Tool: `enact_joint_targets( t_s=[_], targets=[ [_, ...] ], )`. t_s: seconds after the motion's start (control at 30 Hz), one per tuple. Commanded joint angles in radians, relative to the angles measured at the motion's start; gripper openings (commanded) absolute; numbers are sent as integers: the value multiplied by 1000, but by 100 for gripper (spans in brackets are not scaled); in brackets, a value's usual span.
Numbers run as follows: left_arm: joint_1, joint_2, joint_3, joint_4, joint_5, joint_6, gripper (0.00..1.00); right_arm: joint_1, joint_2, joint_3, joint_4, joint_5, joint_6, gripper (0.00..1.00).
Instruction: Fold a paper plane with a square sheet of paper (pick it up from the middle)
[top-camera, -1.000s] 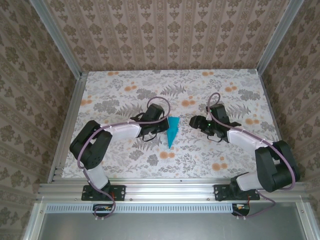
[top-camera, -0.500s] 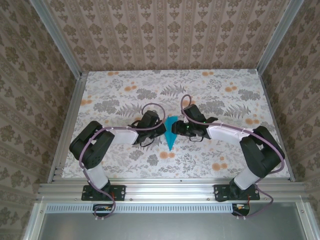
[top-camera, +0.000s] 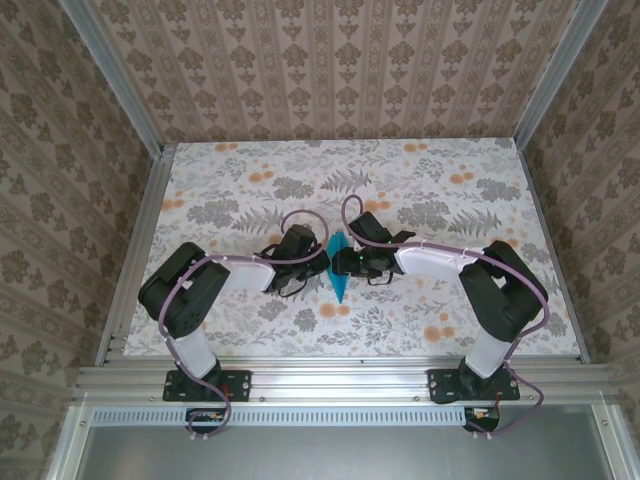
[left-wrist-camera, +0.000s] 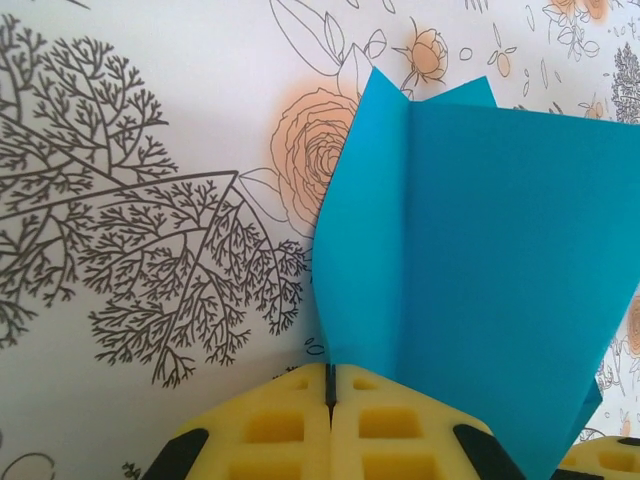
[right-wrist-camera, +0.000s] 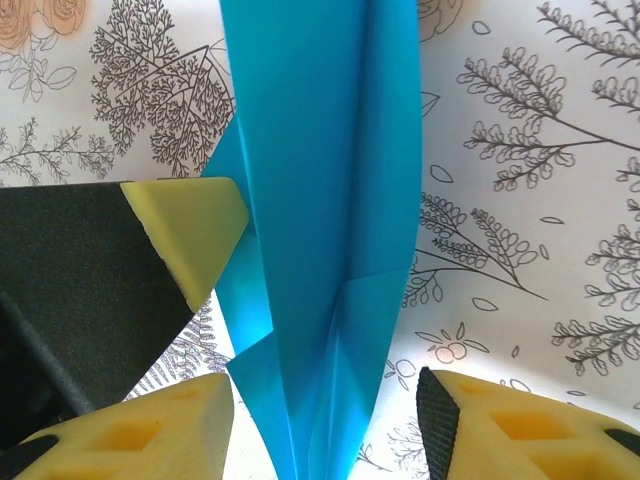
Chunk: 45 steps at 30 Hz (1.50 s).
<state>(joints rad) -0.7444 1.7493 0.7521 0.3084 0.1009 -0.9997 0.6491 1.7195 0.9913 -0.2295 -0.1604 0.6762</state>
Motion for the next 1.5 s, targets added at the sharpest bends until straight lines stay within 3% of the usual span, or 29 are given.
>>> enact_joint_targets(
  t_s=[0.0,0.3,0.9,1.07,1.47],
  targets=[
    [7,-26,-7,19,-10,-13,6,12,18,30,-40,5,-22,54],
    [7,-27,-3,19,-6,-11,7,21,-63,0,-53,103,-16,53],
    [7,-25,1,17,0,-11,7,39,23,27,-36,-7,-33,44],
    [7,-25,0,21,2,-11,7,46,37,28,-22,-25,-36,34],
    [8,-26,-9,36,7,-17,7,48,74,49,-37,-4,-24,36]
  ],
)
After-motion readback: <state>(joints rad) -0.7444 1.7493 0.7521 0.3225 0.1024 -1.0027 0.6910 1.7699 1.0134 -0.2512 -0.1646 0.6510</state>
